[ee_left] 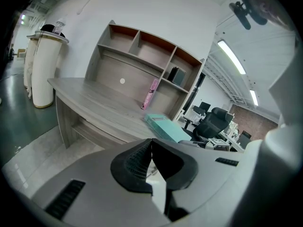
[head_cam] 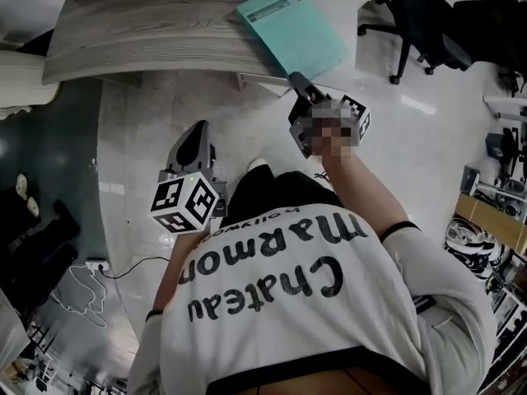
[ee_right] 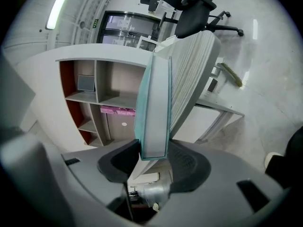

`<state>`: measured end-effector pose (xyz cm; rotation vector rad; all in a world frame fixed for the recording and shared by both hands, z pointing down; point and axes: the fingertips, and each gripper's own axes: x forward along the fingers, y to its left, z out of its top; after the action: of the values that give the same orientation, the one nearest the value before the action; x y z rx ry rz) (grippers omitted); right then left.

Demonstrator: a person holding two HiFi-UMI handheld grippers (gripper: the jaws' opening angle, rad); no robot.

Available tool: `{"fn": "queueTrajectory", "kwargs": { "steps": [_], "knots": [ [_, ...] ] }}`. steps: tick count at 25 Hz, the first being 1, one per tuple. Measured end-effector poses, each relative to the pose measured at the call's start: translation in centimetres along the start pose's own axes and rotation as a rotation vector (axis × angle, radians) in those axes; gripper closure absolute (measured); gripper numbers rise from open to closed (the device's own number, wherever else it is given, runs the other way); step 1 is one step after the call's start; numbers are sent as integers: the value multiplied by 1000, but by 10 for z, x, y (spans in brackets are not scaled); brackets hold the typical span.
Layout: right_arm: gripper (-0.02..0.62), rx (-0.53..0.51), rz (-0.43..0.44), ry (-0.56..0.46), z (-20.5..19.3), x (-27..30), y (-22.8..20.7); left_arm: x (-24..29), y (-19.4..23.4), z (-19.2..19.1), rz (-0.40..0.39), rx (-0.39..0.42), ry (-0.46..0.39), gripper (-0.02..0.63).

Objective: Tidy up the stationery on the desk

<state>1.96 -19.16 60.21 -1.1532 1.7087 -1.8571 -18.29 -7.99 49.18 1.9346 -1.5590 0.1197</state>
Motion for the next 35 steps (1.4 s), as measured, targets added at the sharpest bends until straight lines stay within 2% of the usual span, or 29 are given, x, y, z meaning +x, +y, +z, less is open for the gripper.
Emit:
{"fn": "queueTrajectory", "kwargs": {
  "steps": [8, 12, 23, 28, 32, 35],
  "knots": [
    [403, 32, -24, 25, -2, -4, 2, 9, -5, 7, -13, 0, -7, 589],
    [411, 14, -26, 51, 0, -21, 9, 13, -14, 11, -28, -9, -23, 589],
    [422, -53, -83, 67, 26, -66, 33, 24, -63, 31, -114, 40, -72, 589],
    [423, -23, -70, 95, 29, -79, 46, 27, -93, 40, -186, 157, -75, 588],
    [423, -45, -30, 143, 27, -83, 66, 35, -109, 43, -221, 289, -46, 581],
    [424, -62, -9, 173, 22, -83, 85, 46, -115, 40, -242, 390, 27, 462]
  ]
}}
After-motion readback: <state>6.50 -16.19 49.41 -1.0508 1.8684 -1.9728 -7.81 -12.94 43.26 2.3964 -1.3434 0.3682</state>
